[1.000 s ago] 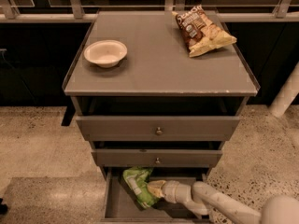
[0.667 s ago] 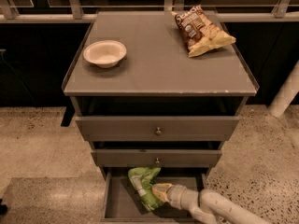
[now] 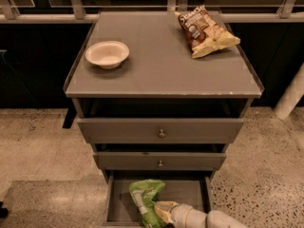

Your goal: Pick green rice chip bag from bottom drawer and place on counter

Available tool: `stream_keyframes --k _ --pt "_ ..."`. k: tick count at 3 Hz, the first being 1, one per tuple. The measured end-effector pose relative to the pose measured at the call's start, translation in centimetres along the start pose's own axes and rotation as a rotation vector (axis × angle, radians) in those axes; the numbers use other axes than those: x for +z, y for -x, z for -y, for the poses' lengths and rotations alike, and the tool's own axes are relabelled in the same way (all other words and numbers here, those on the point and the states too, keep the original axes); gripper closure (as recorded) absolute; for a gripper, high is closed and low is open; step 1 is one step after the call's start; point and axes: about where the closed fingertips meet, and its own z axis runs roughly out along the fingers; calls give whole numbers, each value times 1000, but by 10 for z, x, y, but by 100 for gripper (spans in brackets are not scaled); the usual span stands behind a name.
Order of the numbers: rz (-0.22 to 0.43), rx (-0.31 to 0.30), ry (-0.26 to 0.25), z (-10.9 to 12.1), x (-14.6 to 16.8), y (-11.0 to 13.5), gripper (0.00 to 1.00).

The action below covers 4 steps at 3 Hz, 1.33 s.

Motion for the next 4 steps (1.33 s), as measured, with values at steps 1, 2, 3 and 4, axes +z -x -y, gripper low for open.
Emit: stream_keyframes --k 1,2,3,4 --pt "-20 37 32 0 4 1 100" --pt "-85 100 51 -18 0 23 100" --pt "-135 100 20 -48 -20 68 100" --pt "-160 51 -36 -72 -41 117 100"
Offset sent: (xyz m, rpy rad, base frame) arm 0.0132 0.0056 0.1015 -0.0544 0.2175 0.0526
